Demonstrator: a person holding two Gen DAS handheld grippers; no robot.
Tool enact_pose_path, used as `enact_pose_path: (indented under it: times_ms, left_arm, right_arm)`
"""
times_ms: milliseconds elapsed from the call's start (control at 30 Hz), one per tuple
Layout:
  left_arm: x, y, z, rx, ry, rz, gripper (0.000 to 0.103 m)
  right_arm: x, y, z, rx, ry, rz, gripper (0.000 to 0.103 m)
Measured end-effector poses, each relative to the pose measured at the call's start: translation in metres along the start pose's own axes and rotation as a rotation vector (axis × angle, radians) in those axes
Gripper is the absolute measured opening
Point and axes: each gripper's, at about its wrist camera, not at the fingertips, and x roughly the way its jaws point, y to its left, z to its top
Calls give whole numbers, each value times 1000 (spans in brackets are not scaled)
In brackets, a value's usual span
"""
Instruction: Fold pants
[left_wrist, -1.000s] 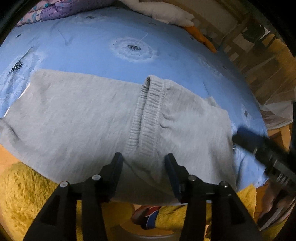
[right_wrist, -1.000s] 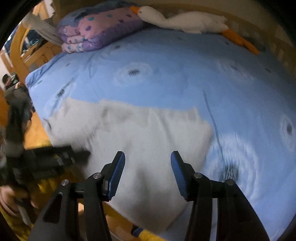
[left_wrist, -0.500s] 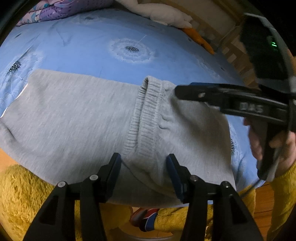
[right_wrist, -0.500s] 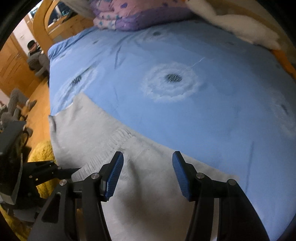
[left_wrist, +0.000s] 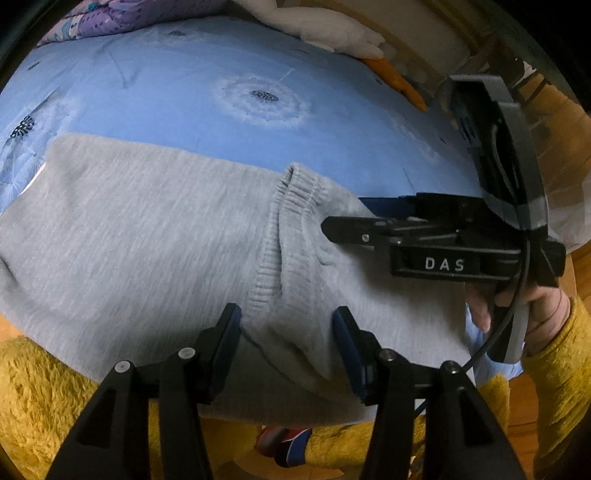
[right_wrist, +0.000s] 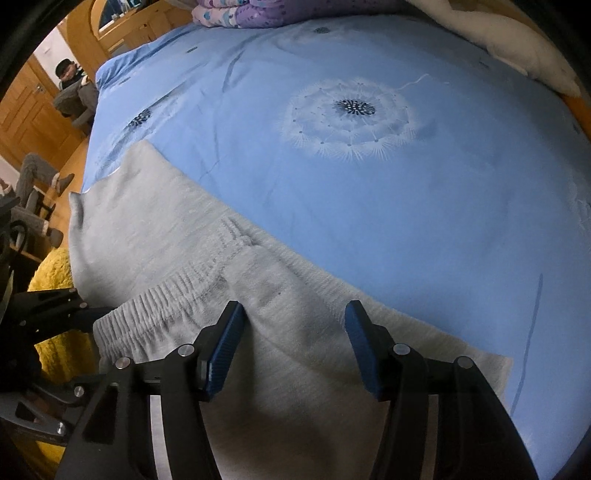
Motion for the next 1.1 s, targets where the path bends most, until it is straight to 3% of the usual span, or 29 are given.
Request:
enact_pose_path:
  times_ms: [167, 233, 367, 500, 1100]
  left_arm:
    - [-2, 0, 1, -4, -4, 9, 49]
    - [-3, 0, 1, -15, 5, -7, 45]
    - [-3, 1, 3, -30, 19, -32, 31]
    - [-9, -5, 2, -10, 5, -27, 28]
    - [-72, -28, 1, 102, -90, -34, 28]
  right_arm:
    - [-9, 3, -11, -2, -42, -32, 53]
    - [-13, 5, -16, 4, -62, -34, 47]
    - [-20, 5, -19, 9, -80, -42, 24]
    - [-26, 11, -21, -12, -99, -77, 11]
    - [-83, 35, -19, 17, -256, -68, 8]
